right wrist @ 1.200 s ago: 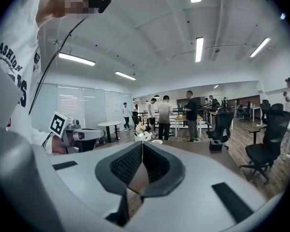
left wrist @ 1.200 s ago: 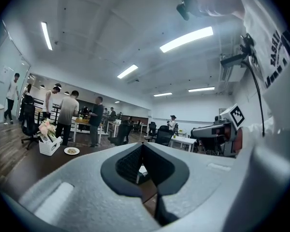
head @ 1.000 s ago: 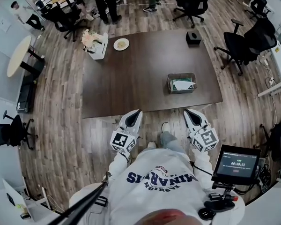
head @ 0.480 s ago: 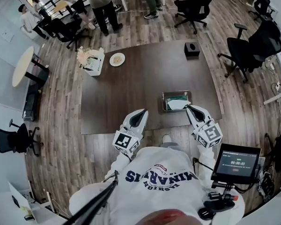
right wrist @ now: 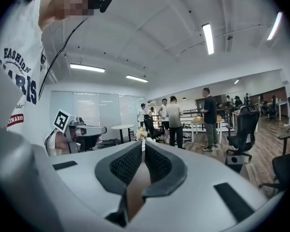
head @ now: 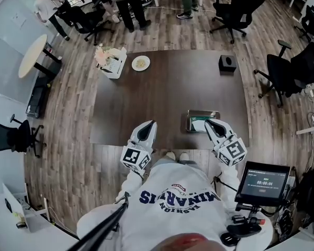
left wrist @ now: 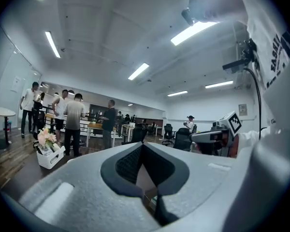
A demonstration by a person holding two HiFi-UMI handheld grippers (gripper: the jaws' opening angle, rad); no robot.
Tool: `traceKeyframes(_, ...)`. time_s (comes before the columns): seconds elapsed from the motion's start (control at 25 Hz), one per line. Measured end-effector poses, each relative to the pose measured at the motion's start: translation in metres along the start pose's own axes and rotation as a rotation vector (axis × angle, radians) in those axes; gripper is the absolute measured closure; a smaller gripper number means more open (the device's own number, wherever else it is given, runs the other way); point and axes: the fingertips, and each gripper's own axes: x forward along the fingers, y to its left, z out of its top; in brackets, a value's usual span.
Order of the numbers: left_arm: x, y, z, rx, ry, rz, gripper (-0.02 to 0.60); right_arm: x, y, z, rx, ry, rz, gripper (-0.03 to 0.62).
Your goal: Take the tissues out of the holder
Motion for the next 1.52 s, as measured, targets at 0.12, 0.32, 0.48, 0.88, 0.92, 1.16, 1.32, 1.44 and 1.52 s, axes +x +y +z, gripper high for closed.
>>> traceKeyframes(0.12, -0.002, 0.010, 0.000, -0.014, -0.006, 0.018, 0.577, 0.009, 0.005, 0.004, -0.009, -0.006, 0.009, 0.582)
traceKeyframes(0.32, -0.002, 0.019, 0.005, -0.001, -0.009, -0.015, 0.577, 0.021, 0.015, 0.004, 0.008, -0.006, -0.007, 0.582)
traceKeyframes(0.48, 0.000, 0.028, 0.008, -0.013, -0.052, -0.055, 0.577, 0.040, -0.007, -0.034, -0.035, 0.104, -0.021, 0.582)
traceKeyframes(0.88, -0.027, 0.045, -0.003, -0.055, -0.063, -0.023, 0.577, 0.079, -0.081, -0.216, -0.227, 0.738, 0.191, 0.522)
traceKeyframes(0.92, -0.031, 0.046, -0.004, -0.057, -0.060, -0.011, 0.577, 0.080, -0.085, -0.229, -0.235, 0.778, 0.205, 0.511)
traceKeyframes(1.16, -0.049, 0.055, -0.002, -0.056, -0.055, 0.046, 0.577, 0.076, -0.102, -0.293, -0.305, 1.014, 0.272, 0.494)
traceKeyframes(1.32, -0.057, 0.054, 0.002, -0.051, -0.054, 0.060, 0.577, 0.075, -0.103, -0.318, -0.323, 1.121, 0.337, 0.482)
traceKeyframes(1.44, -0.055, 0.054, 0.002, -0.052, -0.045, 0.068, 0.577, 0.079, -0.107, -0.332, -0.249, 1.161, 0.371, 0.482)
traceKeyframes(1.52, -0.046, 0.059, -0.001, -0.054, -0.038, 0.074, 0.577, 0.084, -0.116, -0.337, -0.202, 1.178, 0.394, 0.482)
